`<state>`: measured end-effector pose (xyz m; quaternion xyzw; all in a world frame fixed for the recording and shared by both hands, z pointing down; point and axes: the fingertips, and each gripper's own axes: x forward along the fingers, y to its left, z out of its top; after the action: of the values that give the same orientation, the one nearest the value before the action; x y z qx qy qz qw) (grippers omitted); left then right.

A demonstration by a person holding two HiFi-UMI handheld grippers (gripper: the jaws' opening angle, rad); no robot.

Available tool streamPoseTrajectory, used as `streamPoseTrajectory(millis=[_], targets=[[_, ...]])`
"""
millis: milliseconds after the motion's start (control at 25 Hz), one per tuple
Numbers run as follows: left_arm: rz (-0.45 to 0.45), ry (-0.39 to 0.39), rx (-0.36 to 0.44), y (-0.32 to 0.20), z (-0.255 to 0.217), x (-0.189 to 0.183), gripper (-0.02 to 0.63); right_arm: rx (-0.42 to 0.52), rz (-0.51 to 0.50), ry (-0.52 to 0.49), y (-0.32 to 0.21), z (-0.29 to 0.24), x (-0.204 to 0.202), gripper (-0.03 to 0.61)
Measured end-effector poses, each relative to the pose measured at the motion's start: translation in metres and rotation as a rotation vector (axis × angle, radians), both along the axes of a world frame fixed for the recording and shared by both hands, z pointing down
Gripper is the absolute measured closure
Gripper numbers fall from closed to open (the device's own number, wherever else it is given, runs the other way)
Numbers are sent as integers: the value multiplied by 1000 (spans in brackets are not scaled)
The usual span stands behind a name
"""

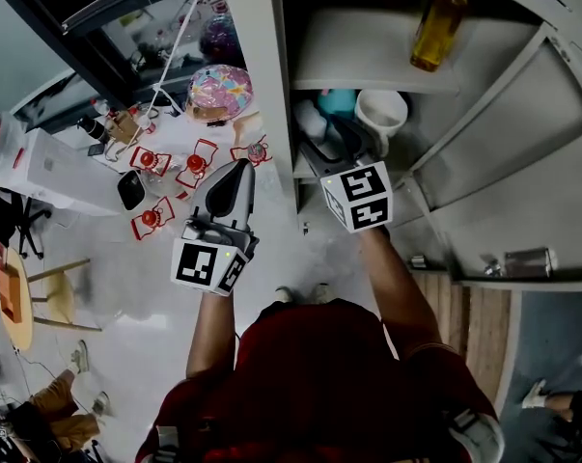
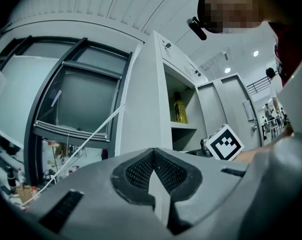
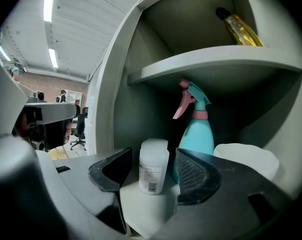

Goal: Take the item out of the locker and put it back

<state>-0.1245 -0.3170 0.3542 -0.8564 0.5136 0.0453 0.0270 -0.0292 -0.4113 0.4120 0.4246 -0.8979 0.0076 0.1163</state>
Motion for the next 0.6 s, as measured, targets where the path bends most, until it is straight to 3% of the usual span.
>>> streamPoseTrajectory(millis=[600], targets=[[17,-3,-13,-8,5,-4,607,-62,-3,70,-15,20,-12,339]])
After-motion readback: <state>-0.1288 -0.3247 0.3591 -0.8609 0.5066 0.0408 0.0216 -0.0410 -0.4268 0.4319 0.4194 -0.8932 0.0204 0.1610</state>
